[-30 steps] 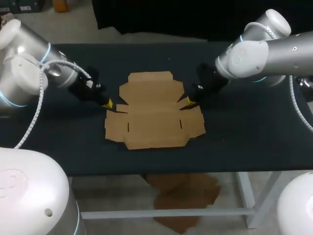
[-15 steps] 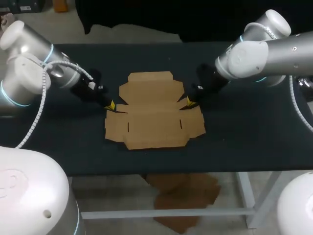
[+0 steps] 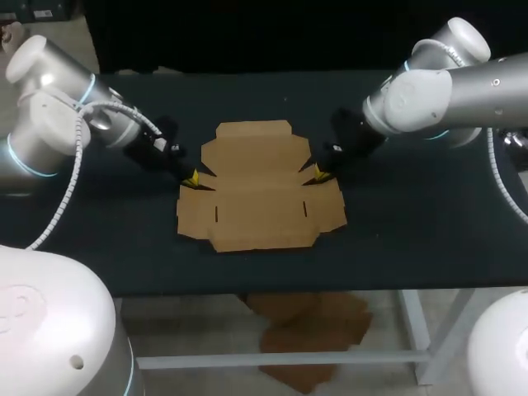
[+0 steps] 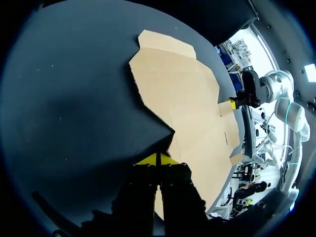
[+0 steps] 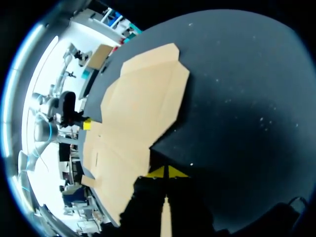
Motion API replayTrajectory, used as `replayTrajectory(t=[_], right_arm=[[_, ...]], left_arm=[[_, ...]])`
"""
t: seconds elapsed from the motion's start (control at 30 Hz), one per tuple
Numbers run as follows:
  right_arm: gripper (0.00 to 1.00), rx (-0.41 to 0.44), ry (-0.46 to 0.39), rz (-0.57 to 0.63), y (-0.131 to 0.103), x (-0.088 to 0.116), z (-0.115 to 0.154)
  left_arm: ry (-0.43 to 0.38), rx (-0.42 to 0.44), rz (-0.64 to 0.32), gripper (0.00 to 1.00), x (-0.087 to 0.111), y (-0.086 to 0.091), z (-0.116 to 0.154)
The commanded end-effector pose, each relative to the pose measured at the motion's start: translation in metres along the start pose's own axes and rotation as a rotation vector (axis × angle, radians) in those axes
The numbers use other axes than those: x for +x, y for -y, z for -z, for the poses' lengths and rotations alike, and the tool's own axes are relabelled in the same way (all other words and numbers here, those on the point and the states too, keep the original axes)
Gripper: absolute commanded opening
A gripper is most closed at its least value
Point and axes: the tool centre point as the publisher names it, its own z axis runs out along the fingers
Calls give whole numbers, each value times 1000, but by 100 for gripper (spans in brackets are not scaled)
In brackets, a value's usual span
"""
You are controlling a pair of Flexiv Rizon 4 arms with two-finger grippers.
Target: Assemble the packaging by folding the flat box into shape, placing the metal phone stand inside, and closing the box properly
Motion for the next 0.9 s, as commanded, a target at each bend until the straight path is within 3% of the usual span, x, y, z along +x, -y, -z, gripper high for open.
replayTrajectory(t=[0.03,0.9], right_arm=[[0,1,-5,0,1,-1,0],[0,-59,105,-40,7,25,2]], left_arm=[[3,-4,-3,0,3,1,-1],[108,-9,-7,0,30,3,-5]])
